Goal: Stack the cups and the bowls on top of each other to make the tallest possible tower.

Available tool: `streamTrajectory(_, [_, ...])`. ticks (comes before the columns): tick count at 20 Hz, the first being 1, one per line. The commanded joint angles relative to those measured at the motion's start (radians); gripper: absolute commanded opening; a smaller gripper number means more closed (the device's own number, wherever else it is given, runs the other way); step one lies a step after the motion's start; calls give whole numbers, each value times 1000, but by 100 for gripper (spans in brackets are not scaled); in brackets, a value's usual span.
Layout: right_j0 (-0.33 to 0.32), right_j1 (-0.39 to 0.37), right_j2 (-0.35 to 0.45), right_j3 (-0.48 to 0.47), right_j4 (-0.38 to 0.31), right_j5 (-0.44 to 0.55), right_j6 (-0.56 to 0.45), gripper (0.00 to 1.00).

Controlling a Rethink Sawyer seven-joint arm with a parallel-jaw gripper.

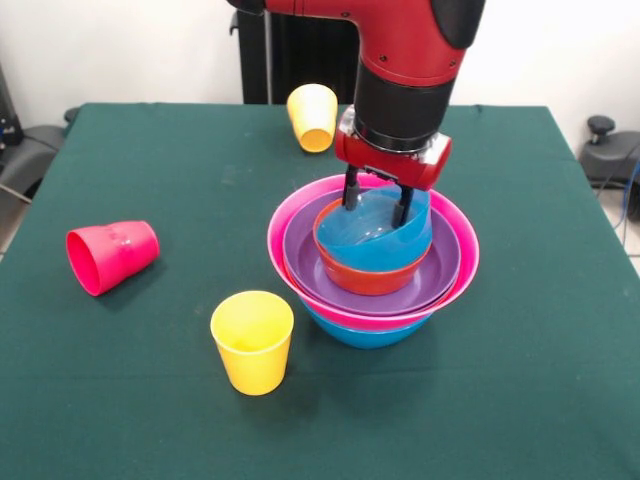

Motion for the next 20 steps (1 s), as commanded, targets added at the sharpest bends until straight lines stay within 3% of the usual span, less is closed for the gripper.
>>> streamTrajectory(1, [12,10,37,-14,20,-24,71,100])
streamTrajectory(6, [-1,-136,48,43,54,60,28,100])
streamTrajectory(10, [-26,-210,60,77,77,113,-23,100])
streamTrajectory(20, [-73,-251,90,112,101,115,-89,100])
